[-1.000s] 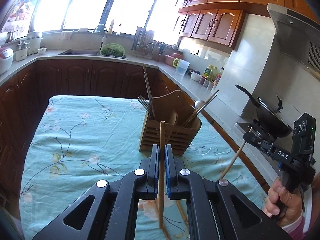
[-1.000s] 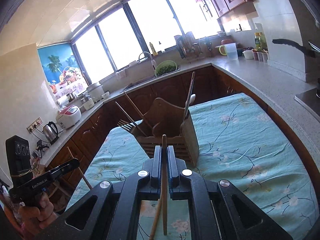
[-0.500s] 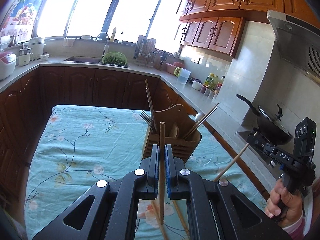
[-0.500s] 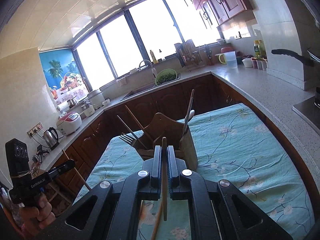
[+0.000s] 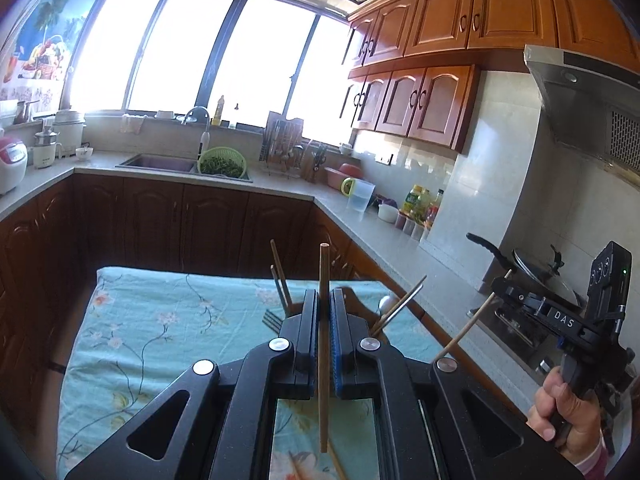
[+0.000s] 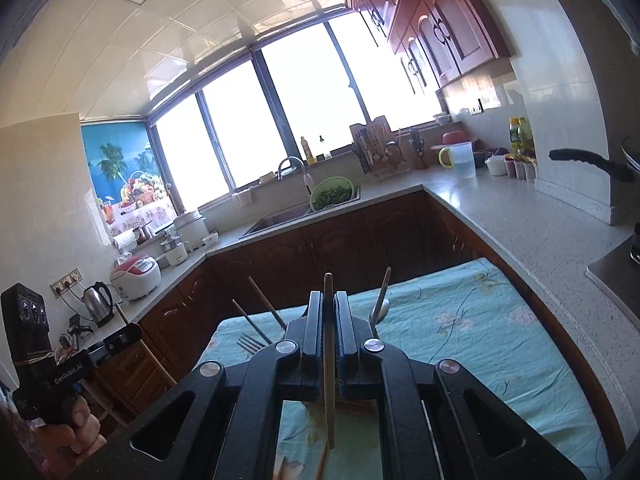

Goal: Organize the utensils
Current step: 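Lift the wooden chopstick with the left tool to the holder while the right tool carries its own, then insert the chopstick into the holder with the left tool while the right tool inserts its own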

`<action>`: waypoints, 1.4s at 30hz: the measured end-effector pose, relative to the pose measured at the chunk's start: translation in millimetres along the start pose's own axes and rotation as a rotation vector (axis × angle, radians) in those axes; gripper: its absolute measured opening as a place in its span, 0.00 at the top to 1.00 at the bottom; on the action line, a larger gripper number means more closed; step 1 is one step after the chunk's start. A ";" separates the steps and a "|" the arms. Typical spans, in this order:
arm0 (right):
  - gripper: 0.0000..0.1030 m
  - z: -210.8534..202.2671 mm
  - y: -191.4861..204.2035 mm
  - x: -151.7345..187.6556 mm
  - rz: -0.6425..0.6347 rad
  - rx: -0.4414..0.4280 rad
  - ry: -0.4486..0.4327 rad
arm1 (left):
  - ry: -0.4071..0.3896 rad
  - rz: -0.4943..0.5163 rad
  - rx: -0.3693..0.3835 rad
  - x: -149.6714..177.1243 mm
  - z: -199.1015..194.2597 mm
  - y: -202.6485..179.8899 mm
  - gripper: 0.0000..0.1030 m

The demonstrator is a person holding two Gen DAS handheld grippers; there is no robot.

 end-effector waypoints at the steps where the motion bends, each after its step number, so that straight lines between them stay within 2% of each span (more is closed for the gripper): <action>1: 0.95 -0.3 0.3 -8.4 0.000 0.004 -0.019 | -0.020 -0.001 0.001 -8.8 1.7 -1.2 0.96; 7: 0.95 7.0 -7.3 -52.2 0.017 0.023 -0.104 | -0.120 -0.042 -0.009 -50.3 27.7 3.2 0.96; 10: 0.95 18.9 -12.7 -61.5 0.028 0.033 -0.111 | -0.132 -0.074 -0.028 -58.5 55.2 11.4 0.96; 14: 0.95 38.9 -19.3 -56.7 0.033 0.048 -0.105 | -0.142 -0.117 -0.047 -46.1 98.5 20.4 0.96; 23: 0.95 81.1 -34.0 -13.8 0.063 0.064 -0.032 | -0.064 -0.139 -0.050 -8.3 172.2 29.1 0.96; 32: 0.95 105.6 -42.9 14.5 0.087 0.073 0.056 | 0.016 -0.112 -0.059 -4.6 202.9 33.9 0.96; 42: 0.94 105.5 -42.0 14.0 0.082 0.086 0.065 | 0.034 -0.100 -0.057 -13.2 188.3 45.4 0.96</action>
Point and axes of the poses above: each gripper's, at about its wrist camera, not at the fingertips, and z roughly the way its jaws point, y to its left, x to its underside, the point moved 10 cm from there along z, roughly the way its jaws point, and after that the axes turned 11 degrees about y, right-handed, at the moved point
